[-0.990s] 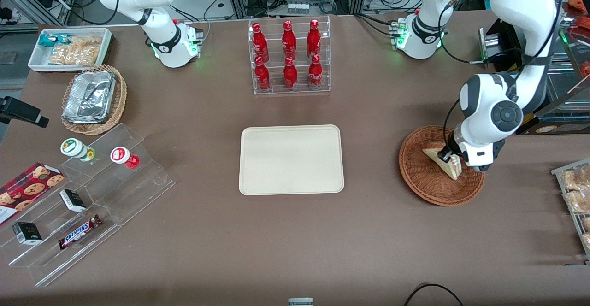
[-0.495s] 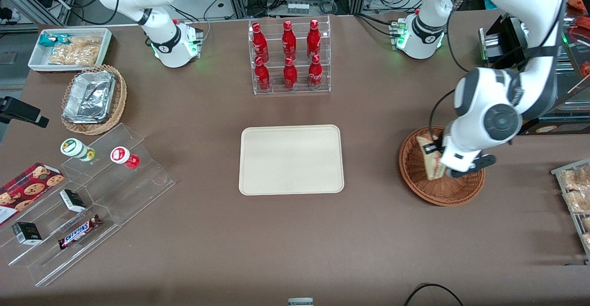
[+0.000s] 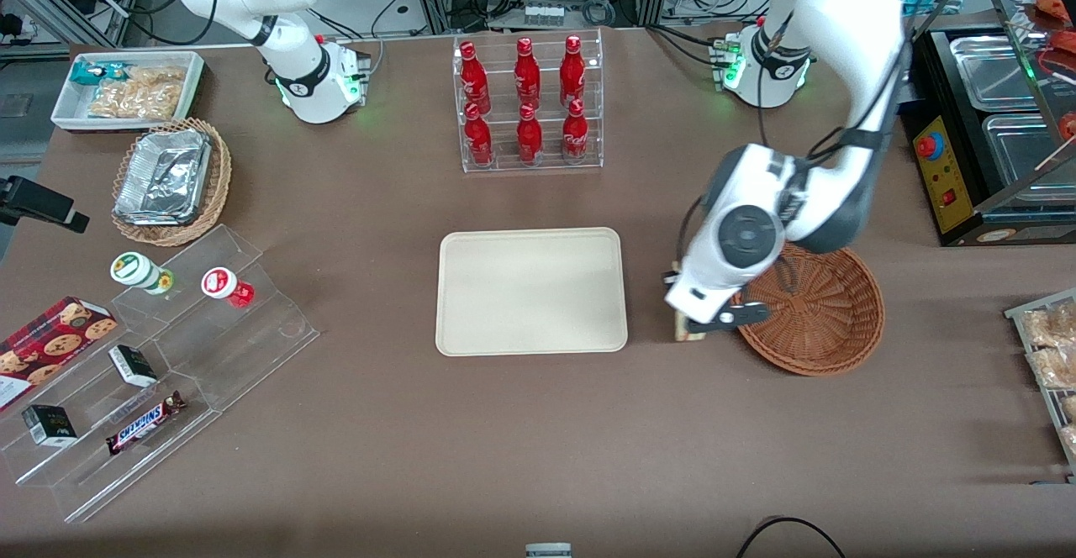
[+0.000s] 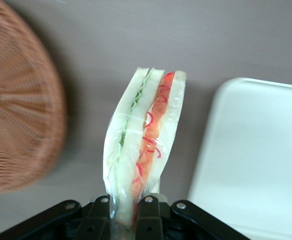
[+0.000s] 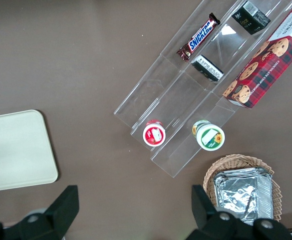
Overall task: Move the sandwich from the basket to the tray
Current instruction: 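Lift the sandwich and carry it with the left gripper over the tray, then lower the sandwich onto the tray center with the left gripper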
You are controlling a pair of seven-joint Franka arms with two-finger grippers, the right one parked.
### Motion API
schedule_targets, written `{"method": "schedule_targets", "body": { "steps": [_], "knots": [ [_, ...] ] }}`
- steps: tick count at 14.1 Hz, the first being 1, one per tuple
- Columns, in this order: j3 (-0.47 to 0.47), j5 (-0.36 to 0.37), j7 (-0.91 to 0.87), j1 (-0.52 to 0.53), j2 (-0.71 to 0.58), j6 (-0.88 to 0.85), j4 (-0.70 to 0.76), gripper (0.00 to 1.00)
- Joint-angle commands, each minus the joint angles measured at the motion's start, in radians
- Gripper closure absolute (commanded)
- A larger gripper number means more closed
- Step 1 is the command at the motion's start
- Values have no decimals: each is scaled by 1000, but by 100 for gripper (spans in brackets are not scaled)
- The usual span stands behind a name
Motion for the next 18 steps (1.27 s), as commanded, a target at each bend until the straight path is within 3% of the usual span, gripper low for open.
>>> {"method": "schedule_targets", "body": {
  "steps": [1, 7, 11, 18],
  "knots": [
    [8, -36, -113, -98, 113, -21, 164, 100],
    [8, -36, -314, -244, 282, -2, 376, 100],
    [-48, -31, -348, -267, 329, 76, 381, 100],
    [-50, -28, -383, -301, 376, 154, 374, 95]
  ]
}}
